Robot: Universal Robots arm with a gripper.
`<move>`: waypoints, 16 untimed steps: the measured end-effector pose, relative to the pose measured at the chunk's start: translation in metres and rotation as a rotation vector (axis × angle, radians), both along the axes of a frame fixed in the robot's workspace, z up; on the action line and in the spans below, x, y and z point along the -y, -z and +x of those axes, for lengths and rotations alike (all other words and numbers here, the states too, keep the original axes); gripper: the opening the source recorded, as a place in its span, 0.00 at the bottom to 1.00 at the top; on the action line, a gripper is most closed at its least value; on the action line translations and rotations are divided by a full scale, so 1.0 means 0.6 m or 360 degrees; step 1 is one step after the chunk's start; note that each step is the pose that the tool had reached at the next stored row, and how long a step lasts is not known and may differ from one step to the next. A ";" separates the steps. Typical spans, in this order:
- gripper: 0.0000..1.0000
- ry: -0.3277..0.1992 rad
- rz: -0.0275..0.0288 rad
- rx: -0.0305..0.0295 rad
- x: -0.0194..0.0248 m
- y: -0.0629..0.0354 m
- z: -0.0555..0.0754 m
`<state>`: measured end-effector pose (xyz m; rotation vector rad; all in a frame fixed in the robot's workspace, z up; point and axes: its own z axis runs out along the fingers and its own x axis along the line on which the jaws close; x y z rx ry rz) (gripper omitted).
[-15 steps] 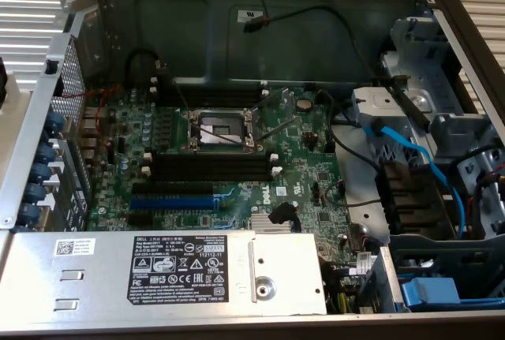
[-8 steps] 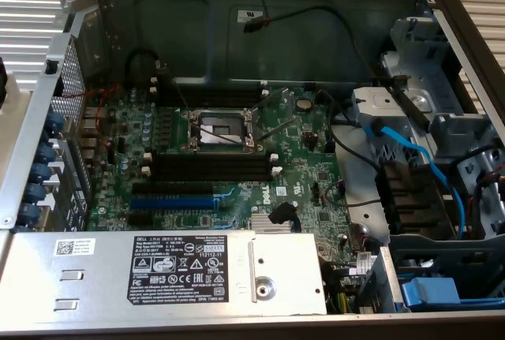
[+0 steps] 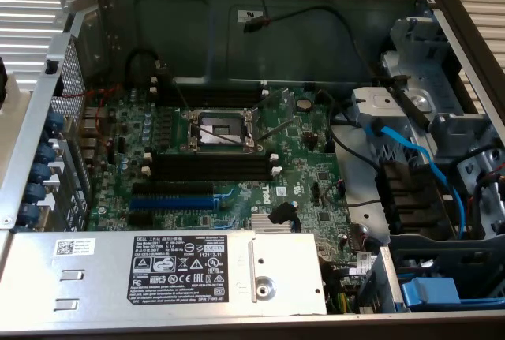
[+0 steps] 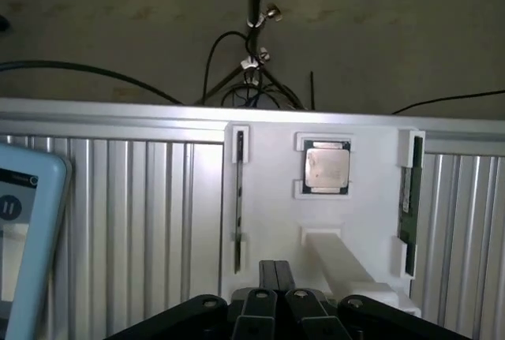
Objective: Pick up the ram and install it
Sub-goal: 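Reach for the ram, then pick up the ram and move it above insertion slot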
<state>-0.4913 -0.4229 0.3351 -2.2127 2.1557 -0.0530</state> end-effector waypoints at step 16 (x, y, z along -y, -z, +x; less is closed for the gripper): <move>0.11 0.0001 0.00001 -0.00693 0.0015 0.040 -0.001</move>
